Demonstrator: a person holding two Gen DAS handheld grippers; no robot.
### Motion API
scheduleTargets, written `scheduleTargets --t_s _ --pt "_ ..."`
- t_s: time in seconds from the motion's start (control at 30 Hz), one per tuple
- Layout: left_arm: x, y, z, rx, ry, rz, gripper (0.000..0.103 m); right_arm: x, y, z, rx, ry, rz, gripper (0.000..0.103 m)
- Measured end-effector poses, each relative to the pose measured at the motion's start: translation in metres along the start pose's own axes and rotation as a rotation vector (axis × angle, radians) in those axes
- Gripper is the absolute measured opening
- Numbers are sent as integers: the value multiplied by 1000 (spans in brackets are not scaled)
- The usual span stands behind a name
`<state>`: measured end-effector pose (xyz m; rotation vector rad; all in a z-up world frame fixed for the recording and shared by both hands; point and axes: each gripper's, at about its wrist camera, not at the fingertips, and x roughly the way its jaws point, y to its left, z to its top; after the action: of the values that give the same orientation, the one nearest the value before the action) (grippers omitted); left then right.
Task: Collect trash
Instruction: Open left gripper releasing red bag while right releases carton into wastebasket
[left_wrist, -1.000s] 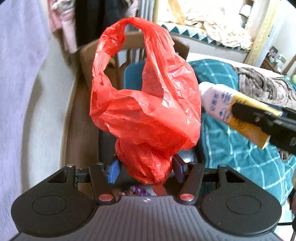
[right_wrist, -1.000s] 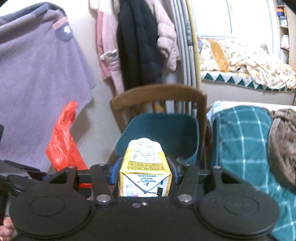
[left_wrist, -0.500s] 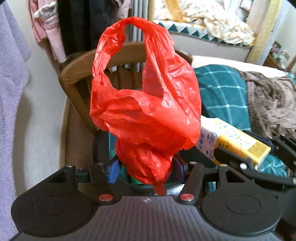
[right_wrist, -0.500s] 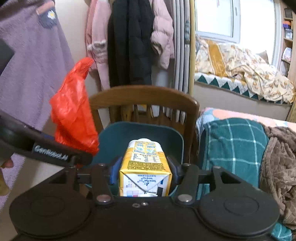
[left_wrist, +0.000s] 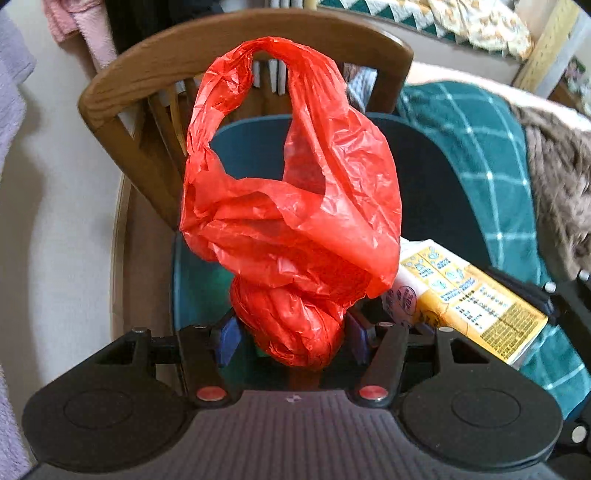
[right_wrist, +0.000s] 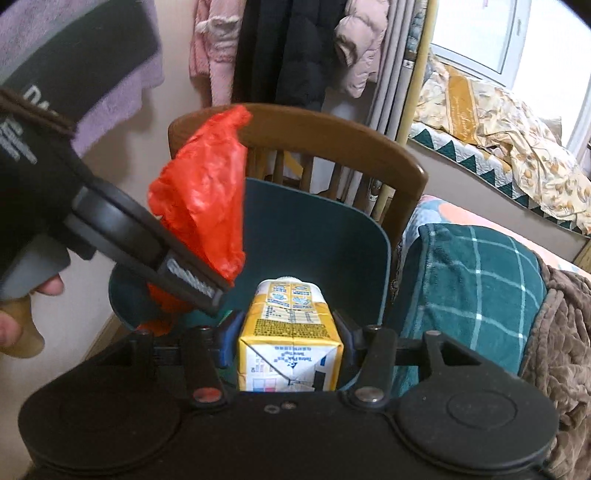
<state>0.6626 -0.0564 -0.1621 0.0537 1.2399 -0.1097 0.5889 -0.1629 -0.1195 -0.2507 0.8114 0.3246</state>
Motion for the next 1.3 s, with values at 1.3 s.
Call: scheduleTargets --t_s 1.3 --pt "-35 -19 -35 98 -79 57 74 -56 -14 -14 65 -16 62 68"
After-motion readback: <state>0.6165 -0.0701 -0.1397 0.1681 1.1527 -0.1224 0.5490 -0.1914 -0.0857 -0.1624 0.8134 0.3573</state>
